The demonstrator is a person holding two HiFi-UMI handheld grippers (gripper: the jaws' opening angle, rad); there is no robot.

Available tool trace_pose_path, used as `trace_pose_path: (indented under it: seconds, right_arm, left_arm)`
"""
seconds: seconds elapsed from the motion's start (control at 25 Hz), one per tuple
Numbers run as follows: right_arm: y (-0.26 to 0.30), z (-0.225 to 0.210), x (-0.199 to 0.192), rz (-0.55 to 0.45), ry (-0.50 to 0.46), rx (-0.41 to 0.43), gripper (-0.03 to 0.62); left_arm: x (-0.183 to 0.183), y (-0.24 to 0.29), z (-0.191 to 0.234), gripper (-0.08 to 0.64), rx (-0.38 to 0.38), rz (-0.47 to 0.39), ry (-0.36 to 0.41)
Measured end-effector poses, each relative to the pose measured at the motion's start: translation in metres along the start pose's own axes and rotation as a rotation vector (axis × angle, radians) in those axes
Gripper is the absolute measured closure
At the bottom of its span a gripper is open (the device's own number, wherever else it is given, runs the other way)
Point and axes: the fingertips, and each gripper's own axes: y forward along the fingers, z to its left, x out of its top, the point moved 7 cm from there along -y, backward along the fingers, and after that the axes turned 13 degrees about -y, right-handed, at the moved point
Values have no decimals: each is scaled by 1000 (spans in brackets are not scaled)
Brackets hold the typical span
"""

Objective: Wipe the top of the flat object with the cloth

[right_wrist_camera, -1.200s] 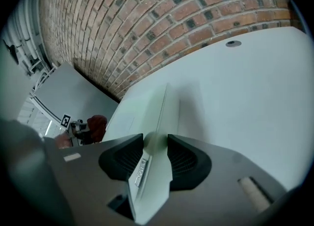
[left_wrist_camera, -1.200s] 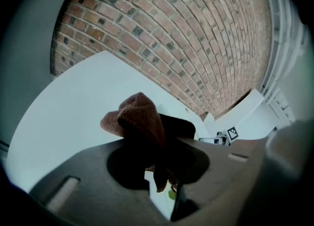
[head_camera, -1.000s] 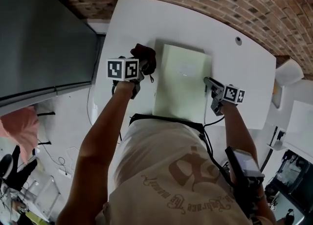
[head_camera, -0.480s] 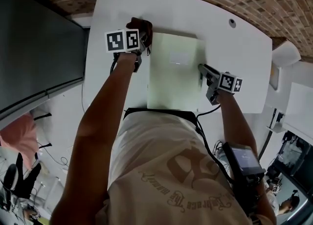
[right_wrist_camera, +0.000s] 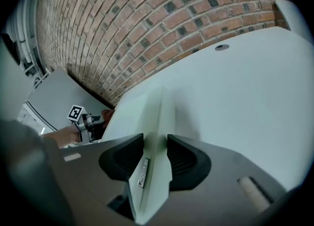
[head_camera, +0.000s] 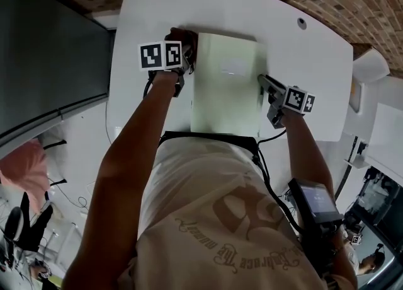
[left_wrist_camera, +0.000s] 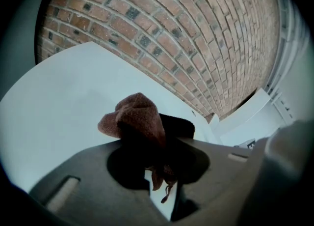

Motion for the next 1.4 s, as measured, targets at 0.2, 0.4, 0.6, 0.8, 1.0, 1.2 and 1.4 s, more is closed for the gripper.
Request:
trace_pose_path:
  seconds: [0.2,0.4,0.6,0.8,1.0,1.2,1.4]
  right_arm:
    - [0,-2,-1,-1,-6,-1,430]
    - [0,-3,-2,-21,2,-18,430]
    - [0,-2,2,-26,-17,-28,433]
    - [-2,-4,0,-18,-21,-24,433]
    - [-1,-1,-1,-37,-8,-13,431]
    - [-4,-1,-5,-76,9,-19,431]
    - [-3,-3,-5,-80,0,0,431]
  left_arm:
    - [-26,-12,-2,472,6,38,16]
    - [-54,-26,2,472,-7,78,9]
    - [-80,-39,4,472,-32,107,16]
    - [-108,-52,4,472,-30,118,8]
    - [-134,-70,7,472,-36,104,-24]
    - [-162,-85,7,472,-28,80,-55]
    - [-189,-99,9,472,-11,29,-128]
